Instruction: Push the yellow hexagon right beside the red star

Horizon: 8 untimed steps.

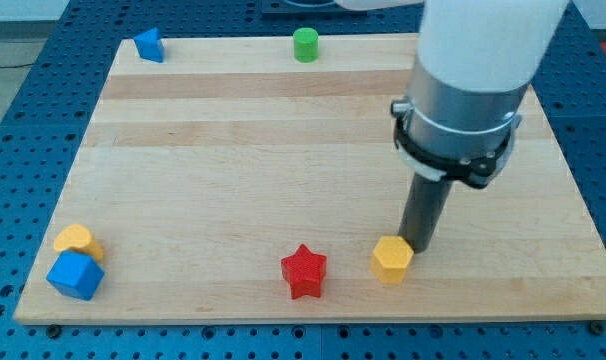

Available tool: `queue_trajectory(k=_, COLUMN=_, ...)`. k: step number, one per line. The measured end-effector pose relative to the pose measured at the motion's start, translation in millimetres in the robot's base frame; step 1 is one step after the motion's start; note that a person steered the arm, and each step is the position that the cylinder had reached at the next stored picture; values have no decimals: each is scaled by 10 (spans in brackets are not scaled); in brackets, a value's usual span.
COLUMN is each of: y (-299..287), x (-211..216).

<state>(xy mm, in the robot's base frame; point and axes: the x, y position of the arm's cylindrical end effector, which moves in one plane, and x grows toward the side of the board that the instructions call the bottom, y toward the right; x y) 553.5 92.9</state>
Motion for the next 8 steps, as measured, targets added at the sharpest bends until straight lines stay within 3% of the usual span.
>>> queue_trajectory(k=1, y=-166, x=104)
queue_trajectory(k=3, y=273, x=242)
queue_trajectory(k=4, y=231, x=407)
queue_trajectory(k=8, y=-200, x=407)
